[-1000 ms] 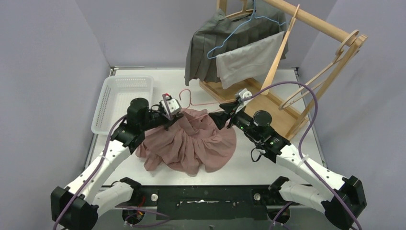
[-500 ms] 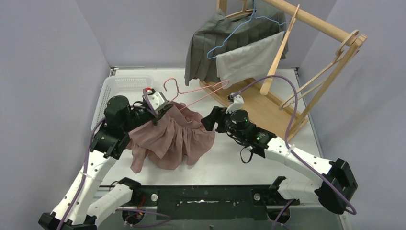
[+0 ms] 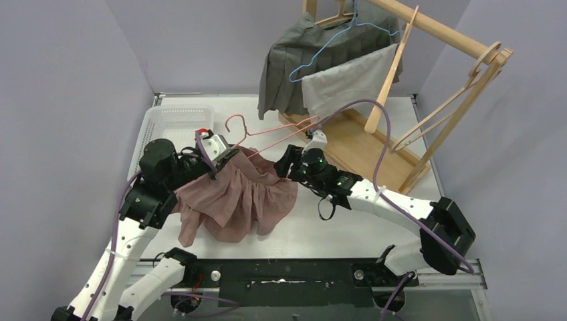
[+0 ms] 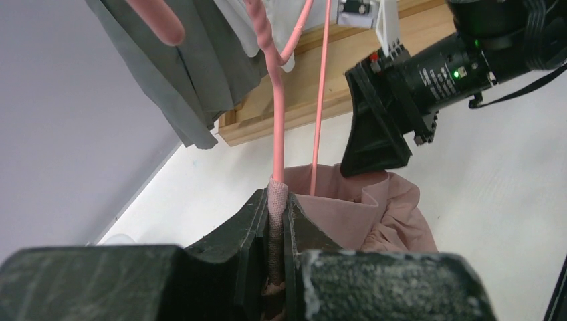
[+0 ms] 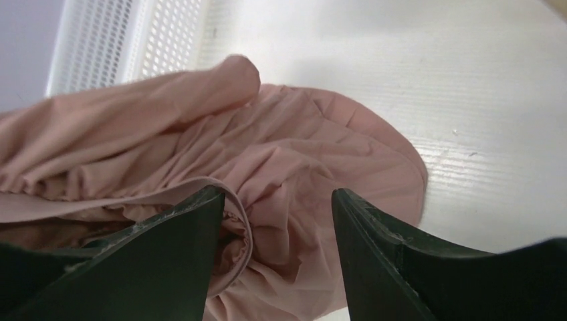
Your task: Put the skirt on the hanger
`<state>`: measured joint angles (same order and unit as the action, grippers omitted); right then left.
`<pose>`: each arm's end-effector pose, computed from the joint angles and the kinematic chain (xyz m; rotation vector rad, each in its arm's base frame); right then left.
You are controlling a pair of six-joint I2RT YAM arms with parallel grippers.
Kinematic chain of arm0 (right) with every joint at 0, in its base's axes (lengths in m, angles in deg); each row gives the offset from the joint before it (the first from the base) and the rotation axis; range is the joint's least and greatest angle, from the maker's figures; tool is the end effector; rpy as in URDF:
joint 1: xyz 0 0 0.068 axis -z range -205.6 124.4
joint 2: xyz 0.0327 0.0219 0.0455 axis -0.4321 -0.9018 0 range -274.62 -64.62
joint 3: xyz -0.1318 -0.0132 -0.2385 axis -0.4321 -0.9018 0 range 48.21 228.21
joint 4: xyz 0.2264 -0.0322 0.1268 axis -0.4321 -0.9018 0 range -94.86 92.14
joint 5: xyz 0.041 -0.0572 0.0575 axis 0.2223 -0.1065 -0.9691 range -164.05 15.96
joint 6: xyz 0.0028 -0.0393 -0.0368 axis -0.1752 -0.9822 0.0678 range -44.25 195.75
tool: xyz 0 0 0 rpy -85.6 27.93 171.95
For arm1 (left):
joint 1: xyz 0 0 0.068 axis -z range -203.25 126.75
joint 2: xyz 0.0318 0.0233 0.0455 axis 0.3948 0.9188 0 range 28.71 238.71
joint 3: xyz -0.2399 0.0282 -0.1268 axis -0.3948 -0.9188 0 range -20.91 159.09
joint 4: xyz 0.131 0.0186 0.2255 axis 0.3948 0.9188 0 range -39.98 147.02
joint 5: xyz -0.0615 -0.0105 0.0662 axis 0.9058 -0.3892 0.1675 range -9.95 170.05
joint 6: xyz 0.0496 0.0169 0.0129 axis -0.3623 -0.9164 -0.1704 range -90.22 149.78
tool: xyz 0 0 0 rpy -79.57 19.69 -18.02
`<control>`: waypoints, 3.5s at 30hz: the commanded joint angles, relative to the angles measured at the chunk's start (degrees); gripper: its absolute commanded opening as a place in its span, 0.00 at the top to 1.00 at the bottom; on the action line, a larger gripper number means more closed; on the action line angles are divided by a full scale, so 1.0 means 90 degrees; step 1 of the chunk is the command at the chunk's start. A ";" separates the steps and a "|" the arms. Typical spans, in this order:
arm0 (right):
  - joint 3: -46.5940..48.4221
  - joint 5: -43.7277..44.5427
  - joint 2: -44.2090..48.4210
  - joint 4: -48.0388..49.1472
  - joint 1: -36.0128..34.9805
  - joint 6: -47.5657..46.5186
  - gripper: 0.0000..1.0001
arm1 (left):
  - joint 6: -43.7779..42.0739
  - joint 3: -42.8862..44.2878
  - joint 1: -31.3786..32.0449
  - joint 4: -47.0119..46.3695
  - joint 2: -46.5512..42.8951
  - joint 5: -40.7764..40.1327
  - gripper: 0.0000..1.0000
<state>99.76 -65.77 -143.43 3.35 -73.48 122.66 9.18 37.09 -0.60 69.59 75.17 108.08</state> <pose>0.2132 0.2282 0.2657 0.0786 2.1385 0.8777 0.1511 -0.0812 0.3980 0.9553 1.4234 -0.4442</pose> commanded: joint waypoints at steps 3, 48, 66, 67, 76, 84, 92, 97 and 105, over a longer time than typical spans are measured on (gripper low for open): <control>0.0208 -0.0319 -0.0241 0.0330 -0.0274 -0.0361 0.40 | -0.0016 0.0245 -0.0054 -0.0305 -0.0140 -0.0107 1.00; 0.0451 -0.1335 0.1520 -0.0446 0.0235 -0.2625 0.71 | -0.2391 0.0306 -0.0037 0.2007 0.0547 0.0533 1.00; 0.0761 -0.4010 0.1257 -0.0972 0.0108 -0.6301 0.40 | -0.1956 -0.0282 -0.0046 0.1450 0.0146 0.1356 1.00; 0.0939 -0.4089 0.1122 -0.1116 0.0105 -0.6500 0.40 | -0.1989 -0.0269 -0.0046 0.1489 0.0128 0.1407 1.00; 0.2277 -0.5122 0.0269 -0.2432 0.0095 -0.7446 0.84 | -0.1650 -0.0270 -0.0113 0.1468 -0.0213 0.2005 1.00; 0.2506 -0.5324 0.1322 -0.3241 0.0267 -0.7352 1.00 | -0.0164 -0.0203 -0.0334 0.1048 -0.0641 0.1643 0.86; 0.3127 -0.4869 0.1888 -0.4716 0.0573 -0.7291 1.00 | 0.0298 -0.0223 -0.0398 0.0972 -0.0806 0.1357 0.82; 0.3513 -0.4733 0.1691 -0.4711 0.0569 -0.6728 1.00 | 0.1288 -0.0288 -0.0408 -0.0504 -0.0812 0.1156 0.52; 0.3983 -0.2690 0.1310 -0.4402 0.0469 -0.5352 1.00 | 0.2367 0.0047 -0.0408 -0.1330 -0.0572 -0.0814 0.19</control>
<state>131.86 -102.34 -131.82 -42.02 -68.76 66.27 23.74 33.79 -3.92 63.91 68.96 112.69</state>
